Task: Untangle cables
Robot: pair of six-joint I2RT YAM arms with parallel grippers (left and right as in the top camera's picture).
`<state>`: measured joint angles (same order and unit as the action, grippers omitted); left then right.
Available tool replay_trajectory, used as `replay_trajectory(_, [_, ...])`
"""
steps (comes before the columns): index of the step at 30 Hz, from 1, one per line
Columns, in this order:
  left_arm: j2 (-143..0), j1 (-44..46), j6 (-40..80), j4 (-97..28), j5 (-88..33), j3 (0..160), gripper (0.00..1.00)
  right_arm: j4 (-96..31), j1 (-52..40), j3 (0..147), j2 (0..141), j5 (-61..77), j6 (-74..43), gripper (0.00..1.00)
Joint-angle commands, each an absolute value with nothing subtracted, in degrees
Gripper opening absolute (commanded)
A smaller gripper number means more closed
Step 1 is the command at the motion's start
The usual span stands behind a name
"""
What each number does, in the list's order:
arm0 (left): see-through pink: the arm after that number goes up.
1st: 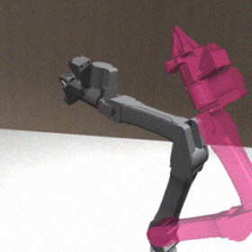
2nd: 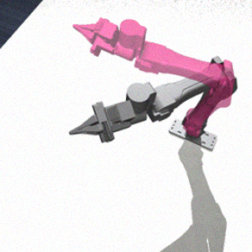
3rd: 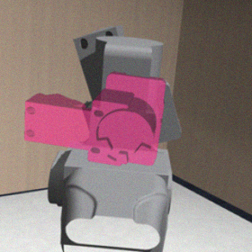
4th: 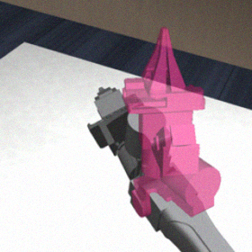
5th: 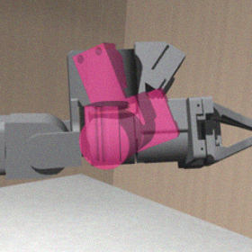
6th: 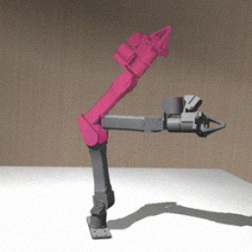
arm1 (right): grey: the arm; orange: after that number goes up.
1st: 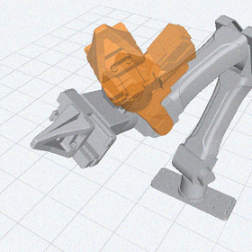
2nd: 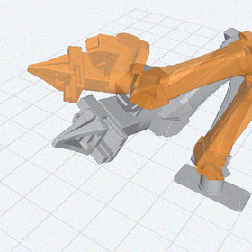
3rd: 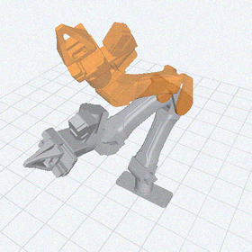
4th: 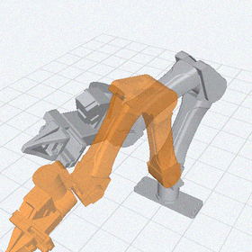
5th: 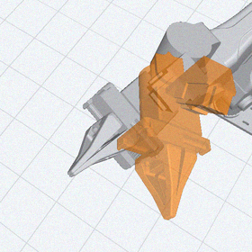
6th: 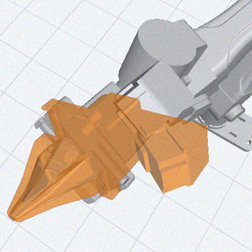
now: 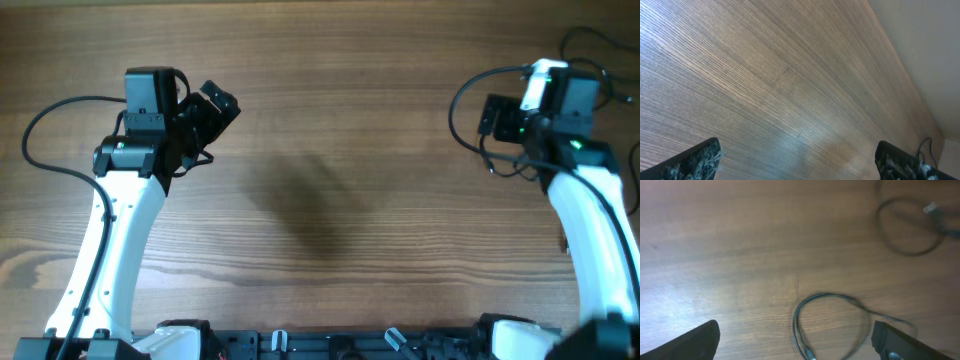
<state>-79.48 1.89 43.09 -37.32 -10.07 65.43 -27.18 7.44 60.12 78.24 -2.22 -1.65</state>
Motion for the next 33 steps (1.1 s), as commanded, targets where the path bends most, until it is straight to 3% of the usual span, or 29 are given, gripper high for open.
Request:
replay_trajectory(1, [-78.8,2.1,42.0,-37.1,-9.3,65.7,1.0,-35.3,8.3,61.2,73.9,-17.7,-15.4,1.0])
replay_trajectory(4, [-78.8,2.1,42.0,-37.1,-9.3,65.7,1.0,-40.6,12.0,59.2,75.1,-21.0,-18.2,1.0])
replay_trajectory(7, [-78.8,2.1,42.0,-37.1,-9.3,65.7,1.0,-46.6,16.8,57.6,77.5,-19.5,-23.9,0.93])
replay_trajectory(13, [-78.8,2.1,42.0,-37.1,-9.3,65.7,1.0,-47.0,24.2,53.5,84.2,-10.7,-19.6,0.67])
replay_trajectory(25, [-78.8,2.1,42.0,-37.1,-9.3,65.7,1.0,-36.5,33.4,50.6,96.7,-9.7,-10.9,0.65])
replay_trajectory(28, [-78.8,2.1,42.0,-37.1,-9.3,65.7,1.0,-29.6,33.4,44.6,99.2,1.2,-6.7,0.59])
replay_trajectory(30, [-78.8,2.1,42.0,-37.1,-9.3,65.7,1.0,-26.9,33.4,41.6,99.5,4.4,-6.8,0.46])
replay_trajectory(31, [-78.8,2.1,42.0,-37.1,-9.3,65.7,1.0,-26.3,33.4,40.8,99.5,5.9,-6.2,0.27])
replay_trajectory(33, [-78.8,2.1,42.0,-37.1,-9.3,65.7,1.0,-25.9,33.4,41.0,99.4,9.1,-6.0,0.05])
